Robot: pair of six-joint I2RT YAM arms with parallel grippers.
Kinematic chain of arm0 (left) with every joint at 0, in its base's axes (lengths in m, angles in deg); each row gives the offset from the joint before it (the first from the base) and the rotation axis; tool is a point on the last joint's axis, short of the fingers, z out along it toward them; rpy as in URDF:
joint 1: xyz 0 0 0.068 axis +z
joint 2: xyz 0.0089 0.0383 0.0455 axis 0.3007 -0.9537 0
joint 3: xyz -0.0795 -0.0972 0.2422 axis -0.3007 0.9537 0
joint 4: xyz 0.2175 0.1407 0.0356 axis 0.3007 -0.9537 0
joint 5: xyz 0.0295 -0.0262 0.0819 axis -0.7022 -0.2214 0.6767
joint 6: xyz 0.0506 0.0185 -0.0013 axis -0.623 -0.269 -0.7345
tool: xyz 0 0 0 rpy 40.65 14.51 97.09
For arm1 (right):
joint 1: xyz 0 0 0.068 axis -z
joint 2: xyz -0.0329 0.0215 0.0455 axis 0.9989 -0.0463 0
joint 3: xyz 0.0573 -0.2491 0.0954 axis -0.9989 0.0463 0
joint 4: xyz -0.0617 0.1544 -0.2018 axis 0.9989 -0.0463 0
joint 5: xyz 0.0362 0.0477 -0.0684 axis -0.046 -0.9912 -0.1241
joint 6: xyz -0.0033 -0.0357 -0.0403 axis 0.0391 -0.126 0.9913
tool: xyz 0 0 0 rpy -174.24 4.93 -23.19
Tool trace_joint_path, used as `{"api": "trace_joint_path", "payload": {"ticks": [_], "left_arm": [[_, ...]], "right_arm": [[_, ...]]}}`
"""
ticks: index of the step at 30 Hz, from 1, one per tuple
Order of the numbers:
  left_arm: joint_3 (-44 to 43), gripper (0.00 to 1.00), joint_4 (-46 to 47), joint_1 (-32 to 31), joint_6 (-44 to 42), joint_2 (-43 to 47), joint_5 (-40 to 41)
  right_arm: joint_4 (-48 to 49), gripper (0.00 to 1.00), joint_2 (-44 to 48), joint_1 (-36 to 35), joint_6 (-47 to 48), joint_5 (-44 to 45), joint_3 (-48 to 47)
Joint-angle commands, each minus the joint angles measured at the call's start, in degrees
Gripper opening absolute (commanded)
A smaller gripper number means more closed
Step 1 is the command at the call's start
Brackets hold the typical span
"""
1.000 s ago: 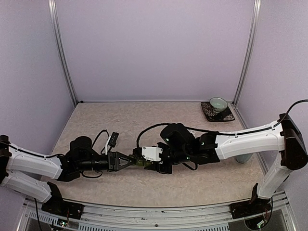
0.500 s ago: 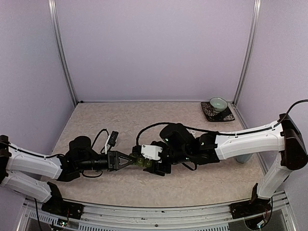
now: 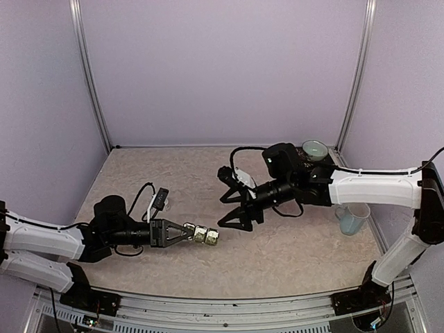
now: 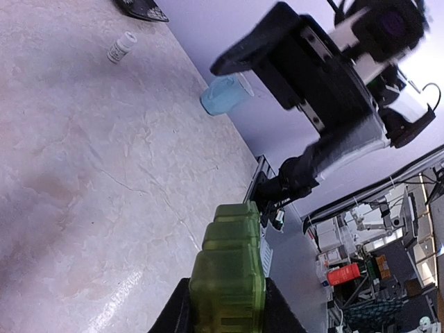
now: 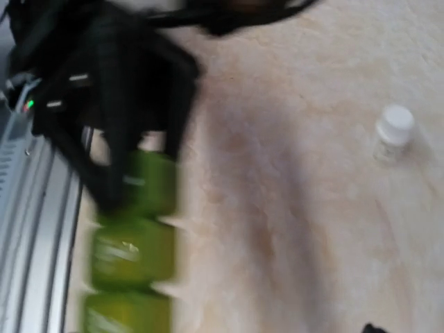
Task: Sort the pills into containers
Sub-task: Adjust the pill container.
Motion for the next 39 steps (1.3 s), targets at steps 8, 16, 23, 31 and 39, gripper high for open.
{"api": "trace_joint_path", "payload": {"ticks": [8, 16, 23, 31, 39], "left_arm": [[-3.4, 0.25, -6.7, 0.3, -8.3, 2.2, -6.6], [-3.3, 0.25, -6.5, 0.1, -8.6, 3.5, -4.8], [-4.0, 0.25, -5.4, -1.3, -8.3, 1.1, -5.7], [-4.2, 0.25, -5.5, -2.2, -8.5, 0.5, -6.3], [-4.8, 0.25, -6.2, -2.4, -9.2, 0.0, -7.2]], "right_arm": [[-19.7, 0.86, -10.6, 3.6, 0.6, -26.5, -11.1], [-15.3, 0.86, -12.5, 2.2, -3.9, -27.7, -11.2], [-18.6, 0.85, -17.4, -0.9, -2.5, -28.2, -16.3], [-27.4, 0.78, -21.5, -2.3, 2.7, -28.2, -22.2], [-29.9, 0.68, -23.7, -2.5, 4.2, -28.9, -23.6]]}}
